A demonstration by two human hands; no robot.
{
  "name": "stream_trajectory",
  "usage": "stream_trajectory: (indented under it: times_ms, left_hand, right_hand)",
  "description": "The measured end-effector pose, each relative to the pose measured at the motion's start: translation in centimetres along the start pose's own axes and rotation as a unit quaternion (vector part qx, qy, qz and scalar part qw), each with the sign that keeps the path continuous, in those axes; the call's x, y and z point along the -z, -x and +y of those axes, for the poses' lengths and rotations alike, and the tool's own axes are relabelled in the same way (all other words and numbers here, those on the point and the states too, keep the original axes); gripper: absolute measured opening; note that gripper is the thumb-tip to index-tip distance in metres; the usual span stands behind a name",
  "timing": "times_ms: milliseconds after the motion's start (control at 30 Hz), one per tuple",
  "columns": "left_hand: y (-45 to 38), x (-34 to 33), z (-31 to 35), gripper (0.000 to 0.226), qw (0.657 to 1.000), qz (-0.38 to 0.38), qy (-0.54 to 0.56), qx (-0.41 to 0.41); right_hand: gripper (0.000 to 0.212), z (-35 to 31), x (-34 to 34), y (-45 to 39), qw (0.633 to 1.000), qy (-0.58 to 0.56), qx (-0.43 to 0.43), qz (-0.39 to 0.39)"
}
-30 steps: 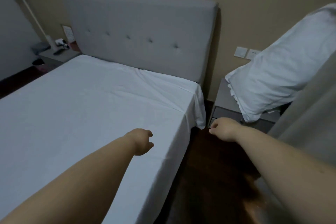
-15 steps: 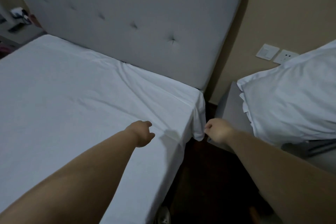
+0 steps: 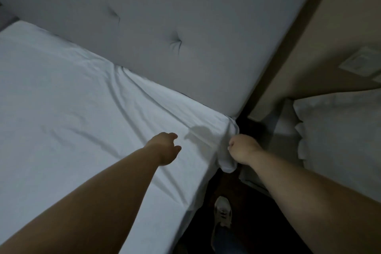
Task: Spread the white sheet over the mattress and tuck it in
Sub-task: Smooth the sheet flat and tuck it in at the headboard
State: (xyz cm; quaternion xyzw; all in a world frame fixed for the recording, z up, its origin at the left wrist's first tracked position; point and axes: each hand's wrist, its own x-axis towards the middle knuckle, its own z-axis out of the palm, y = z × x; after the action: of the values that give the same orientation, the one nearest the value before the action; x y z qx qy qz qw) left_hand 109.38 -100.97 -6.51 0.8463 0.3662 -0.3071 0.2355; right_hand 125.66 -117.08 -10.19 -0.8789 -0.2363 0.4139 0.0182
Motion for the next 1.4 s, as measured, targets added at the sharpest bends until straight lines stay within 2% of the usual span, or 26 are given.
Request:
stream_trajectory:
  times_ms: [100,200,333,467,533,667,700,767,867,933,1033,1133,1300,1400]
  left_hand:
    - [-5.6,-0.4,1.9,0.053,1.000,-0.003,0.011,-0.013]
    - [-10.5,-1.7,2.9,0.053,1.000,0.004,0.007,-0.023]
    - [-14.7,-3.9,2.9,0.054,0.999,0.002,-0.013,-0.039]
    - [-16.9,-5.6,2.2,0.056,0.999,-0.012,-0.021,-0.038]
    - [-17.6,-5.9,2.0,0.058,0.999,-0.022,-0.036,-0.033]
    - [-17.8,-6.1,2.6,0.060,0.996,-0.035,-0.076,-0.017]
    - [-17.7,-6.1,2.8,0.060,0.996,-0.036,-0.079,-0.013]
    - [-17.5,-6.0,3.0,0.063,0.996,-0.036,-0.076,-0.007]
    - [-17.1,-5.5,3.3,0.070,0.997,0.006,-0.066,-0.026]
    - [-16.9,-4.7,3.8,0.071,0.996,0.052,-0.064,-0.041]
    - [-16.3,-3.3,4.8,0.064,0.991,0.097,-0.075,-0.062]
    - [-15.9,-2.2,5.1,0.047,0.984,0.112,-0.111,-0.080]
    - [-15.2,-0.8,4.2,0.032,0.978,0.141,-0.094,-0.123]
    - [-14.7,-0.2,3.5,0.027,0.977,0.131,-0.094,-0.141]
  right_hand:
    - [0.023,0.4,0.3,-5.2,1.000,-0.002,-0.012,-0.018]
    - [0.037,0.9,-0.8,-9.3,0.999,-0.004,-0.022,-0.032]
    - [0.045,0.9,-3.0,-13.3,0.998,0.007,-0.042,-0.051]
    - [0.060,0.5,-4.7,-16.0,0.993,-0.066,-0.071,-0.074]
    - [0.056,0.6,-4.8,-16.5,0.992,-0.067,-0.065,-0.079]
    - [0.023,1.4,-4.9,-16.5,0.997,-0.041,-0.028,-0.065]
    - [0.023,1.6,-4.9,-16.5,0.997,-0.050,-0.021,-0.051]
    - [0.036,1.6,-4.6,-15.9,0.998,-0.066,0.000,-0.020]
    - [0.023,1.3,-3.5,-13.8,0.992,-0.080,0.079,0.054]
    - [0.021,1.1,-2.7,-12.7,0.978,-0.145,0.119,0.089]
    - [0.026,0.4,-2.1,-11.5,0.966,-0.192,0.146,0.095]
    - [0.034,-0.2,-1.5,-10.4,0.943,-0.281,0.153,0.093]
    - [0.020,-0.3,-1.7,-9.5,0.941,-0.298,0.140,0.081]
    - [0.023,-0.1,-2.3,-9.2,0.940,-0.302,0.145,0.059]
